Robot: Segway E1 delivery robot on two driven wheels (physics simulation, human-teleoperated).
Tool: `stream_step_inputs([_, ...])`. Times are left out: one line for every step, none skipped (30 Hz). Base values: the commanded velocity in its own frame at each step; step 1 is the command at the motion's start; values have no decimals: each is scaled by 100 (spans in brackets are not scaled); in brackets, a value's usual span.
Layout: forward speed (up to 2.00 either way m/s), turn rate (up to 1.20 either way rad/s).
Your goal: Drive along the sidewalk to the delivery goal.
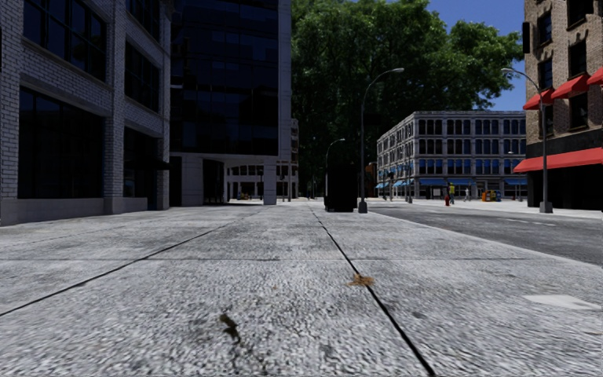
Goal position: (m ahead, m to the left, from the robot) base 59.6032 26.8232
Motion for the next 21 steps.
stream_step_inputs([200, 0])
stream_step_inputs([200, 0])
stream_step_inputs([200, 0])
stream_step_inputs([200, 0])
stream_step_inputs([200, 0])
stream_step_inputs([200, 0])
stream_step_inputs([200, 0])
stream_step_inputs([200, 0])
stream_step_inputs([200, 0])
stream_step_inputs([200, 0])
stream_step_inputs([200, 0])
stream_step_inputs([200, 0])
stream_step_inputs([200, 0])
stream_step_inputs([200, 0])
stream_step_inputs([200, 0])
stream_step_inputs([200, 0])
stream_step_inputs([200, 0])
stream_step_inputs([200, 0])
stream_step_inputs([200, 0])
stream_step_inputs([200, 0])
stream_step_inputs([200, 0])
